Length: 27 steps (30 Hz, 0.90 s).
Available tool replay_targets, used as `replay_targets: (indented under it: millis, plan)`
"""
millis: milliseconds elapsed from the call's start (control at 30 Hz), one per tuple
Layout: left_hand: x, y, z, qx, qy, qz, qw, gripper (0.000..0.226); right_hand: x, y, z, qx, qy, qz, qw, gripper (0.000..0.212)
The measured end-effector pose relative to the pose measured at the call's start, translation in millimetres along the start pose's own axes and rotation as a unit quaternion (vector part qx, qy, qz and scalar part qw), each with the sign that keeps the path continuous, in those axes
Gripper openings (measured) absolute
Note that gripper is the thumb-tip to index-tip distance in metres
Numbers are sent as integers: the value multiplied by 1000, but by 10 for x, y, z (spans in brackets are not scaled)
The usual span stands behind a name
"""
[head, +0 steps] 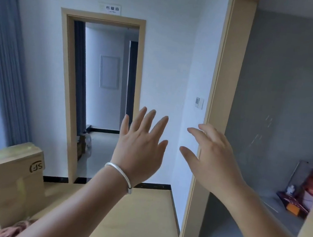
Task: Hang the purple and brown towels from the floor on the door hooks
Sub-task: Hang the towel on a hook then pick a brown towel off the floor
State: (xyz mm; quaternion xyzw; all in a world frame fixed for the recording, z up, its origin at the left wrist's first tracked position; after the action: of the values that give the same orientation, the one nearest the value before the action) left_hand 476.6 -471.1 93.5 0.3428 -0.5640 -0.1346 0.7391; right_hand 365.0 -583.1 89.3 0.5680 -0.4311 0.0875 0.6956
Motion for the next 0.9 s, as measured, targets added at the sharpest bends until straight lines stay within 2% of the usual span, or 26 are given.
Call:
replay_targets:
  millis: [367,900]
  plan:
    - [939,-1031,-704,-22,-13,-22,999,56,1006,-1099,235,-1,-13,-2,1000,50]
    - [2806,-2851,-1546,25,22,-17,999,55,2993,-2900,1259,40,17,-13,999,51]
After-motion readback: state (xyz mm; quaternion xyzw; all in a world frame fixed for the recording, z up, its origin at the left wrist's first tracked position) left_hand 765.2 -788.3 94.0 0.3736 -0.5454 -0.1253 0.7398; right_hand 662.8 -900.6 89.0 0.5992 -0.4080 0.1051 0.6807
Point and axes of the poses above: each hand's wrist, its own x-axis towards the middle knuckle, its own y-axis out of the back of the hand, z = x × y, the point moved 8 cm from there along x, towards the middle knuckle, and after that the axes turned 13 degrees about -x, right-handed, at the moved point
